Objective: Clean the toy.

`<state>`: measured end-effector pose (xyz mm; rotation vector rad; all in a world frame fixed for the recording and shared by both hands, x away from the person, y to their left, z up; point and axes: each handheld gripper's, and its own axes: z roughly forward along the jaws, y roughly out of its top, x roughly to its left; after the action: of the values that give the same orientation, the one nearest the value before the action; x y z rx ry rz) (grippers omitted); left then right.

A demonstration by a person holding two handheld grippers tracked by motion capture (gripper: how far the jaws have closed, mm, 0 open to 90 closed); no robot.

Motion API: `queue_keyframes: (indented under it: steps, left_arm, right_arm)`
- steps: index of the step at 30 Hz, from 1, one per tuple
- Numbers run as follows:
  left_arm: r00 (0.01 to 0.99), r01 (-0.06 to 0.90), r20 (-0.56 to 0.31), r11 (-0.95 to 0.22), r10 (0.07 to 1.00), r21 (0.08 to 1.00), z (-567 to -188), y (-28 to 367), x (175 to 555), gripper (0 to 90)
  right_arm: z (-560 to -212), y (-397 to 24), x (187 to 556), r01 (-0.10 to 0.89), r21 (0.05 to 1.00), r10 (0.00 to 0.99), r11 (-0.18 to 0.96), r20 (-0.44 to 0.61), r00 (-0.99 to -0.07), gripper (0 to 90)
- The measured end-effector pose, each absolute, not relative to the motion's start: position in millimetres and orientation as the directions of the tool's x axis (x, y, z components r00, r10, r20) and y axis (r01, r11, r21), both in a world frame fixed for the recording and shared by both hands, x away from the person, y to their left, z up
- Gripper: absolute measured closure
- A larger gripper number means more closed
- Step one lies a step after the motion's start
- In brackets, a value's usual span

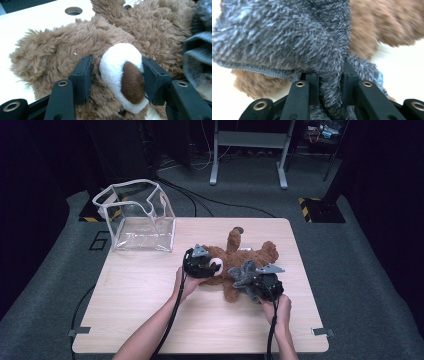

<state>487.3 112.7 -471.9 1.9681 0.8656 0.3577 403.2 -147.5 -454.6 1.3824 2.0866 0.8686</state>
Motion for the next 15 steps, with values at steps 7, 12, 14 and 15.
queue_keyframes:
  steps: [7,12,14,15]
  left_arm:
    - [0.709,0.428,-0.089,-0.327,0.7,0.843,-471.6,112.4,487.2,46.4]
    - [0.708,0.429,-0.089,-0.327,0.7,0.842,-471.4,111.8,487.0,46.4]
    - [0.709,0.428,-0.087,-0.329,0.7,0.842,-471.2,111.8,486.9,46.4]
    - [0.71,0.428,-0.086,-0.331,0.699,0.841,-471.2,111.8,486.9,46.4]
  right_arm:
    - [-421.1,-188.2,405.2,0.558,0.812,0.966,0.171,-0.025,-0.259,72.9]
    - [-425.5,-190.5,429.7,0.596,0.777,0.954,0.204,-0.02,-0.3,72.9]
    - [-436.0,-186.0,441.6,0.624,0.742,0.955,0.244,-0.073,-0.286,73.1]
    - [-441.7,-185.8,447.7,0.638,0.732,0.958,0.24,-0.071,-0.279,73.2]
